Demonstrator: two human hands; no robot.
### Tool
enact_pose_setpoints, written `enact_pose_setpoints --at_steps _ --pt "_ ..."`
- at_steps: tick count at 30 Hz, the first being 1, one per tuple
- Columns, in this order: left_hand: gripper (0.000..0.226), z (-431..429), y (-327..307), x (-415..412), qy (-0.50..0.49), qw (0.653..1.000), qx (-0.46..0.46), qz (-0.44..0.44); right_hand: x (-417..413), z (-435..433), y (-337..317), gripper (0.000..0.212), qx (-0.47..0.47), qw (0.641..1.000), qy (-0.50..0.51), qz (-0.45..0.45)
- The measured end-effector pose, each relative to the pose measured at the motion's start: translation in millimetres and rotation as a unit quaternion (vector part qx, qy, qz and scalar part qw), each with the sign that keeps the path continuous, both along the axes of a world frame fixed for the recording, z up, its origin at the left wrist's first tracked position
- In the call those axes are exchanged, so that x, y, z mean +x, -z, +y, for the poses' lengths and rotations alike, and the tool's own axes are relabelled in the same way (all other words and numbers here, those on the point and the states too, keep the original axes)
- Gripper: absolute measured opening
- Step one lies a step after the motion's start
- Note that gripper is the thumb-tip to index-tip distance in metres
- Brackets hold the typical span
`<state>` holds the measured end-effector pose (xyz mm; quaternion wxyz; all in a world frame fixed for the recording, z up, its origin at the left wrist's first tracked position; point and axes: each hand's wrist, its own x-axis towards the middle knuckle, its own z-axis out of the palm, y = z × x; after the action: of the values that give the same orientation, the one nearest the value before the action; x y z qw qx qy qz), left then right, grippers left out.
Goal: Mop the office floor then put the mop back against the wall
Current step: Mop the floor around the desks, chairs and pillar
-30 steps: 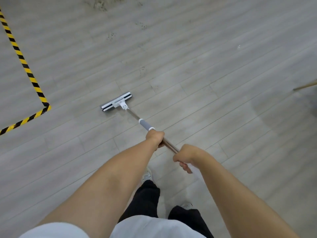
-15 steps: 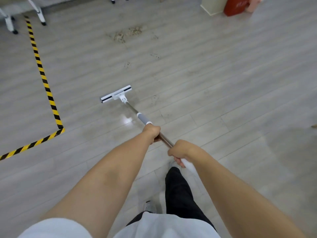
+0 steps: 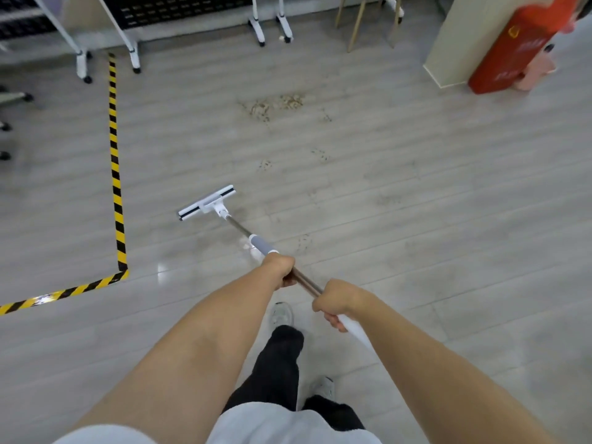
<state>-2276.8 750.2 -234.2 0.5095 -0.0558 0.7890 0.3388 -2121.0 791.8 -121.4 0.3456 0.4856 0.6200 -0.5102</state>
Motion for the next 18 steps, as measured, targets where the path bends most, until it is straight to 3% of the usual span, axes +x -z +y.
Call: enact_pose_setpoints --at_steps 9,18 --pt "0.002 115.1 15.3 -151.8 -0.019 0.999 -0.021 -0.039 -155.0 131.2 -0.5 0.024 0.0 0.999 -0.04 -0.008" --pt "0.01 214.8 2.2 -269.4 -0.054 0.998 -0.002 -0.039 -281.1 239.3 -7.6 0.028 0.019 0.994 -0.108 -0.001"
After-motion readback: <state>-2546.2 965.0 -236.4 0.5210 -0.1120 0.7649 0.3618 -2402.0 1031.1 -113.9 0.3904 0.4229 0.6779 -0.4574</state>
